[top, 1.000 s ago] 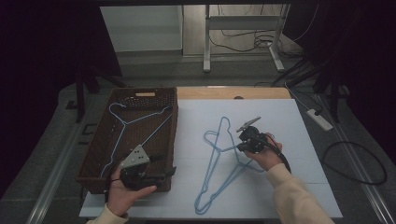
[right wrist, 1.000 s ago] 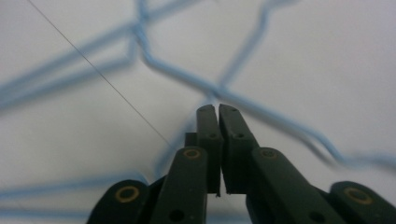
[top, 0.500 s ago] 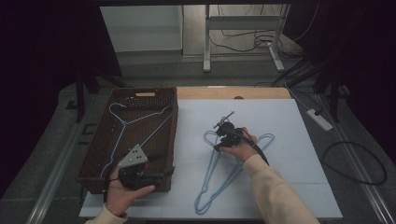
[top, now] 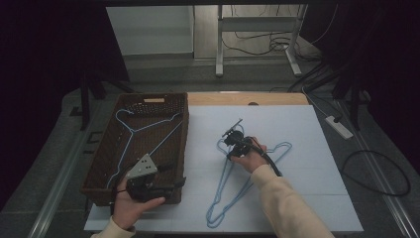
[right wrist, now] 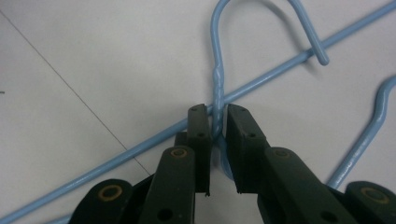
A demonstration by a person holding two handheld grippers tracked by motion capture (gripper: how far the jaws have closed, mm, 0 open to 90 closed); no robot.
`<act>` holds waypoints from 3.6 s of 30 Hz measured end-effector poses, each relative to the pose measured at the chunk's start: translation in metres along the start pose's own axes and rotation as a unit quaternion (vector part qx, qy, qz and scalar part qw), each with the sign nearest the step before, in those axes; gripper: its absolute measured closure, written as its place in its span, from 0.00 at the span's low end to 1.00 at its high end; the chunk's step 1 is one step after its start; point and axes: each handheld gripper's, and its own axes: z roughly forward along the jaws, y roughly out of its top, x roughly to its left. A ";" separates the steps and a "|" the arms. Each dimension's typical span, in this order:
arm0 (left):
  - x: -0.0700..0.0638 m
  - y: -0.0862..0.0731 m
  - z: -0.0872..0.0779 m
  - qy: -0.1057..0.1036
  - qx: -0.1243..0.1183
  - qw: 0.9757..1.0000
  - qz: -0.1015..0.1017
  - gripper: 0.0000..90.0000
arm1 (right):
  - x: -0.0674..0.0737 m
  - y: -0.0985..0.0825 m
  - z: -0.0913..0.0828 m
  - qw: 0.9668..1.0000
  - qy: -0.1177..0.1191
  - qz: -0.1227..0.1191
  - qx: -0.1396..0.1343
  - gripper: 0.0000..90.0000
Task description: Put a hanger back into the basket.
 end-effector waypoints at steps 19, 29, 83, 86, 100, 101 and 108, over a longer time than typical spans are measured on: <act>-0.005 0.003 0.008 -0.005 0.007 1.000 0.003 0.36 | -0.004 -0.036 -0.054 0.988 0.020 0.035 -0.146 0.89; -0.016 0.015 0.027 -0.021 0.021 1.000 0.006 0.35 | -0.003 -0.051 -0.069 0.981 0.023 0.039 -0.189 0.90; -0.051 0.032 0.178 -0.076 0.155 0.983 -0.065 0.94 | 0.005 -0.078 -0.086 0.966 0.045 0.038 -0.251 0.95; -0.050 0.032 0.176 -0.071 0.143 0.985 -0.071 0.96 | 0.002 -0.083 -0.089 0.963 0.052 0.043 -0.262 0.94; -0.051 0.038 0.154 -0.090 0.091 0.987 -0.100 0.96 | -0.004 -0.160 -0.117 0.936 0.032 0.036 -0.350 0.49; -0.052 0.039 0.151 -0.092 0.086 0.987 -0.100 0.96 | -0.006 -0.165 -0.118 0.934 0.029 0.038 -0.355 0.48; -0.052 0.053 0.124 -0.102 0.049 0.989 -0.100 0.96 | -0.017 -0.192 -0.125 0.924 0.020 0.049 -0.378 0.45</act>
